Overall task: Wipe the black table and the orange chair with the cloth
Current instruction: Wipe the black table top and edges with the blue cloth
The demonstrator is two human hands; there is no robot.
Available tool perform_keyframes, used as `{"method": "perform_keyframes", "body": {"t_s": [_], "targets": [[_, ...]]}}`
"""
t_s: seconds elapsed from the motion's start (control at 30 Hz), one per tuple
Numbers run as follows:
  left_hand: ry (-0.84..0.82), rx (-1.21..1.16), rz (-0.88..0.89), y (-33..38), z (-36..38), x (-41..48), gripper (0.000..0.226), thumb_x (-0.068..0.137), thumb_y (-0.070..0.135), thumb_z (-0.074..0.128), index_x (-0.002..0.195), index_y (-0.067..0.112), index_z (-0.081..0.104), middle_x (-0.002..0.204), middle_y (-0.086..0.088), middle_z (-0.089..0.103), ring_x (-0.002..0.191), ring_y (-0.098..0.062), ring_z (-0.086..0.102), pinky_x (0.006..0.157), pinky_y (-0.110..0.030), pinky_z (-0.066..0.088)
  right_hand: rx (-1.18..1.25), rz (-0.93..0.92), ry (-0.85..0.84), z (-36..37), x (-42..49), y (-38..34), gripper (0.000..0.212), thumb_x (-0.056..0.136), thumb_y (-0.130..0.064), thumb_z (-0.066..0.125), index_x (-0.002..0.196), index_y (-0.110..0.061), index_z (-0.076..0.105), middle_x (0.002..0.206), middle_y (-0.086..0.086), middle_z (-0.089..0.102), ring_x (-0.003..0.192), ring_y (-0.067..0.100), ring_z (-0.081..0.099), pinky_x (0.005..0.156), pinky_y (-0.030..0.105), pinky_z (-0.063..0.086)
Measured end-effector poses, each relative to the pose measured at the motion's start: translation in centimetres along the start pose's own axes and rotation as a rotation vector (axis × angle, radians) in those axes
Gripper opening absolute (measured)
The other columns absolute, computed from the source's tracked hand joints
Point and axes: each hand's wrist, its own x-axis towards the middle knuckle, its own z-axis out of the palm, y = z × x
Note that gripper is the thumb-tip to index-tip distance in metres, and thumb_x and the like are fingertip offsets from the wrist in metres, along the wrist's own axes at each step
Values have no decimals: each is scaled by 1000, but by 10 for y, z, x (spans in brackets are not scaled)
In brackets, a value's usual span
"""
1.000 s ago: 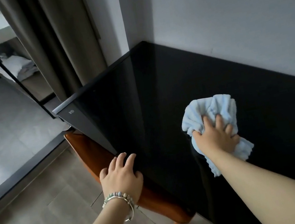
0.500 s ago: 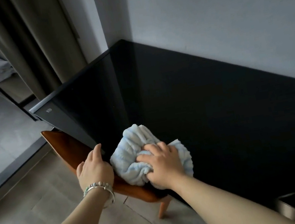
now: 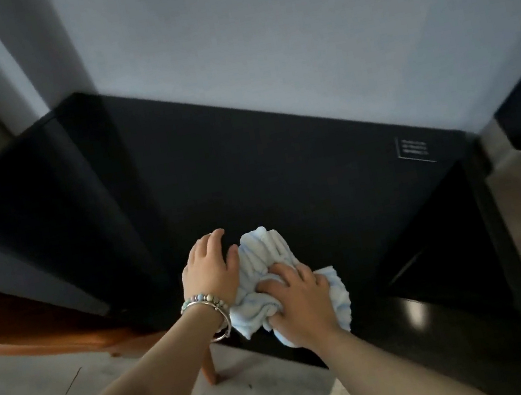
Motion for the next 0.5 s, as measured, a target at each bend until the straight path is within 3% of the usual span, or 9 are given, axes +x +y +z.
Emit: {"method": "perform_keyframes", "body": {"t_s": [0.1,0.27,0.33,0.4,0.5], "targets": [[-134,38,116,41,31,-9,50,97,37,39,144,21,30,148,0,34,139,-18,28,110,-38,32,3,196,124,-7,-39,45,35,66,-53,38,97,-44,51,120,-9,54,105,27,55,79,44,45],[-336,133,282,90,77,-35,56,97,42,39,146,22,23,151,1,30,141,-18,23,114,-41,27,-51,519,321,-14,-119,123,36,63,-43,41,93,-38,60,109,-3,62,83,30,62,61,44,50],[-418,235,370,101,88,-44,58,96,42,40,147,23,20,153,2,25,144,-18,17,115,-42,24,-85,635,347,-16,-146,146,40,65,-41,42,97,-33,64,112,1,61,86,34,61,64,45,48],[-478,326,445,107,93,-50,59,96,42,40,148,24,18,155,3,20,145,-18,10,115,-43,21,-112,832,327,-20,-166,160,41,76,-39,47,114,-33,60,130,1,52,103,36,52,79,47,43],[-509,407,500,110,91,-48,60,96,43,41,148,26,17,156,4,15,146,-19,6,116,-44,19,35,1344,360,-39,-186,180,39,91,-38,46,130,-34,42,143,2,30,117,32,36,96,45,32]]}}
